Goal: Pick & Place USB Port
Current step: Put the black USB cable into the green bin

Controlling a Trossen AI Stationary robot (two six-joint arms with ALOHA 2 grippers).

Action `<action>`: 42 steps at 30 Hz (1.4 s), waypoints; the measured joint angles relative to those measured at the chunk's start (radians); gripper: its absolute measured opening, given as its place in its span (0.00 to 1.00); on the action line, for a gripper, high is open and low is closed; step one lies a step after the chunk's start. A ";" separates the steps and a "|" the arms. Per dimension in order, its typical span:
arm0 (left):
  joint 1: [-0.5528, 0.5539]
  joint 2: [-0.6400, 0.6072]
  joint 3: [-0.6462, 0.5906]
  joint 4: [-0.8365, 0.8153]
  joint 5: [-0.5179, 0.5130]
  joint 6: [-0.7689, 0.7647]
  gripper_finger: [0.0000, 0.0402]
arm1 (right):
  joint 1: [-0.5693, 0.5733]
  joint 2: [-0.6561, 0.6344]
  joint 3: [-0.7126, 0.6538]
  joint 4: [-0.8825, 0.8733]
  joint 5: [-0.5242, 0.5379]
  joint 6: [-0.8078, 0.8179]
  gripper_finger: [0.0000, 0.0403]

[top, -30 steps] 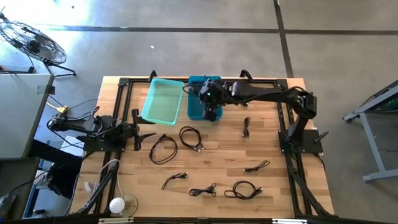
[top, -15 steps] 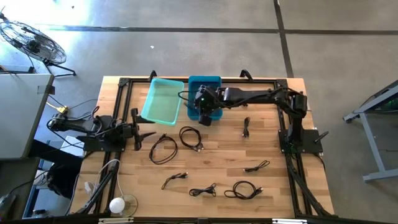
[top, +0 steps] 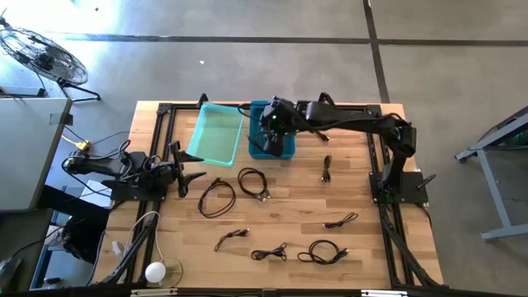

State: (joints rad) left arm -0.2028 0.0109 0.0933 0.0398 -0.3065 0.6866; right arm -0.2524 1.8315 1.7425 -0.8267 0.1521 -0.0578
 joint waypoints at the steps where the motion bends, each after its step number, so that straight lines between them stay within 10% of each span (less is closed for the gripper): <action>1: 0.000 0.000 0.000 0.000 0.000 0.012 0.50 | -0.002 -0.008 0.028 -0.065 0.018 0.014 0.47; 7: 0.000 0.001 0.000 -0.027 -0.057 0.027 0.50 | -0.018 -0.010 0.117 -0.426 0.140 0.197 0.47; 17: 0.000 0.001 0.000 -0.067 -0.205 -0.033 0.50 | -0.036 -0.009 -0.114 -0.633 -0.056 0.637 0.42; 42: 0.000 0.001 0.000 -0.149 -0.080 -0.149 0.50 | -0.076 -0.008 -0.644 -0.248 -0.235 0.742 0.41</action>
State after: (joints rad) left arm -0.2028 0.0116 0.0933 -0.1088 -0.3861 0.5378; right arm -0.3283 1.8236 1.0990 -1.0750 -0.0831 0.6838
